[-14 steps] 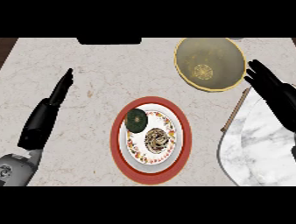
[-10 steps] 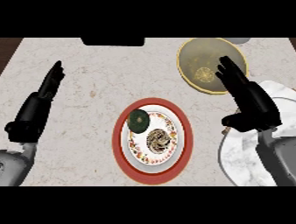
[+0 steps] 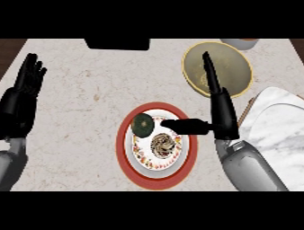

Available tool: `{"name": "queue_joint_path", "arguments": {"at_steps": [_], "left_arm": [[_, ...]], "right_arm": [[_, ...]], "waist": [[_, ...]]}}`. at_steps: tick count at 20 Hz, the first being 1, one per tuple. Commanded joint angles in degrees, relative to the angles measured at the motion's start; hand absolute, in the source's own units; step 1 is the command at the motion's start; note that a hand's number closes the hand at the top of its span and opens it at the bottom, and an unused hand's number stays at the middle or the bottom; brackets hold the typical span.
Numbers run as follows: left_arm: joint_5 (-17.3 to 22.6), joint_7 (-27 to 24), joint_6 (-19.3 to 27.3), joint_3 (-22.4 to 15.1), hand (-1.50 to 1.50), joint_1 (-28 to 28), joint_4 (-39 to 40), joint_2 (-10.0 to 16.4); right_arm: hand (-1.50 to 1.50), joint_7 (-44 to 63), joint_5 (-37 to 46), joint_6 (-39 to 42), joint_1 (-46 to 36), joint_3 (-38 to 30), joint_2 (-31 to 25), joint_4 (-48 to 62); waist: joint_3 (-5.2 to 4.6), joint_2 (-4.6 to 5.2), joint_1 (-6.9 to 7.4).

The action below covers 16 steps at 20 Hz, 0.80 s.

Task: Pick the cupcake from the plate and place it in the bowl

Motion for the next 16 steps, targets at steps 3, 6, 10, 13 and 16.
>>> {"name": "queue_joint_path", "arguments": {"at_steps": [3, 6, 10, 13, 16], "left_arm": [[3.40, -0.04, -2.18, 4.23, 0.00, 1.29, 0.55, 2.07], [3.89, 0.41, -1.94, 5.56, 0.00, 0.72, 0.88, 2.57], [4.61, -0.17, -1.92, 6.88, 0.00, 2.21, 2.28, 2.43], [4.89, -1.15, -3.23, 7.24, 0.00, 3.25, 2.24, 3.00], [5.22, -1.11, -2.91, 8.15, 0.00, 2.98, 2.24, 3.13]], "right_arm": [[-1.50, 9.28, 23.96, -15.83, 0.25, 13.46, 8.45, 3.82], [-1.50, 19.36, 33.30, -15.35, 0.65, 15.72, 9.92, 8.36], [-1.50, 33.78, 41.92, -8.23, -0.73, 16.08, 10.34, 6.63], [-1.50, 44.35, 44.59, 2.36, -1.71, 17.51, 10.39, 6.59], [-1.50, 54.48, 44.64, 12.45, -1.87, 21.00, 10.41, 3.67]], "waist": [[0.10, -0.39, -1.29], [0.01, -0.78, -2.83], [-0.04, -1.28, -4.83], [0.03, -1.01, -4.30], [0.17, -0.98, -3.91]]}}
